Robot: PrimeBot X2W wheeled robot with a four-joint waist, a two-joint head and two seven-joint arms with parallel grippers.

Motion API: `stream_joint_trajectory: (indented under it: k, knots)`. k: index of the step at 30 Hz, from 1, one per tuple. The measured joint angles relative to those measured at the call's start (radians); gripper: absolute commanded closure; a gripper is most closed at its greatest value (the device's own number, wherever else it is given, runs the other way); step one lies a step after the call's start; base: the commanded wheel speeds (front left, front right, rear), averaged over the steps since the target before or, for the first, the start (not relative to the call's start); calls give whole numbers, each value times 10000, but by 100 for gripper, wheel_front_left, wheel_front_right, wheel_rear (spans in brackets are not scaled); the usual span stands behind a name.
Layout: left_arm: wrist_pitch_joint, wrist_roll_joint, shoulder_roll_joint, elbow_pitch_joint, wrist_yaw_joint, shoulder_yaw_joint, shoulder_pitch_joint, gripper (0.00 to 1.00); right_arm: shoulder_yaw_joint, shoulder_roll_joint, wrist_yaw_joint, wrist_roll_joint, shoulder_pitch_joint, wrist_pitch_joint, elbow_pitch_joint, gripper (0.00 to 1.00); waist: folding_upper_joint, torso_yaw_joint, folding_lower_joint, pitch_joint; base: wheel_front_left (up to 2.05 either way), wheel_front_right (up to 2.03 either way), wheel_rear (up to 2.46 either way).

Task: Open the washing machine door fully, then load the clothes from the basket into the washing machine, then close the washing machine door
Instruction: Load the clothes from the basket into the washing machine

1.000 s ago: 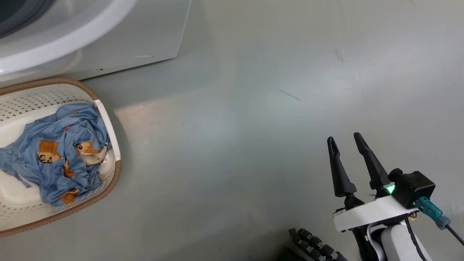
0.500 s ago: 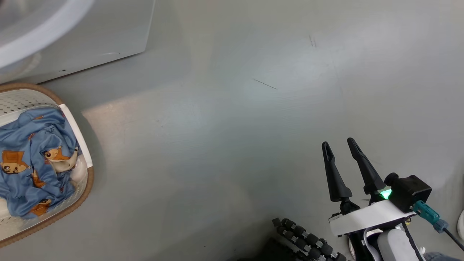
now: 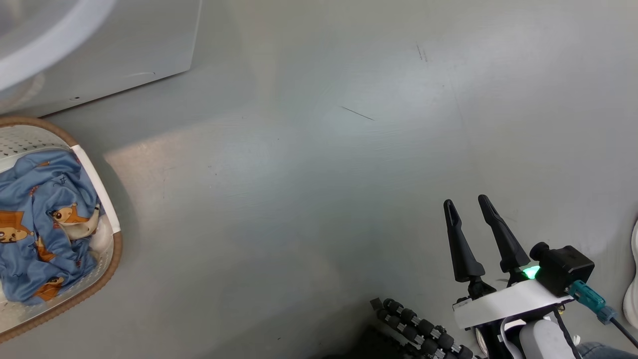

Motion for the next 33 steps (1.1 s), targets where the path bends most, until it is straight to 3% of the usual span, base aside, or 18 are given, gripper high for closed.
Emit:
stream_joint_trajectory:
  k: [5,6,9,10,11,24,33]
  knots:
    - [349,33,-36,491,-4,-278,13,100,-12,0,0,0,0,0,8,0,0,32,0,-68,0,0,0]
    - [453,90,-52,642,-17,-313,35,93,-12,2,0,-2,0,0,8,0,0,39,0,-86,0,0,0]
    - [619,151,-63,886,-35,-420,79,57,-17,2,-2,0,0,0,10,0,0,54,0,-141,0,0,0]
    - [629,190,-65,963,-92,-479,79,20,-23,2,-2,0,0,0,10,0,0,58,0,-158,0,0,0]
    - [746,234,-65,1034,-113,-562,79,0,-35,2,-2,-2,0,0,10,0,0,64,0,-175,0,0,0]
    - [1398,380,-742,2054,-84,-867,114,0,-431,2,-90,-12,-20,0,48,0,0,399,0,-606,0,0,0]
    - [1179,67,-1641,2604,2,-564,663,0,-673,-10,-90,-167,-354,0,136,0,0,956,-1,-1170,0,0,0]
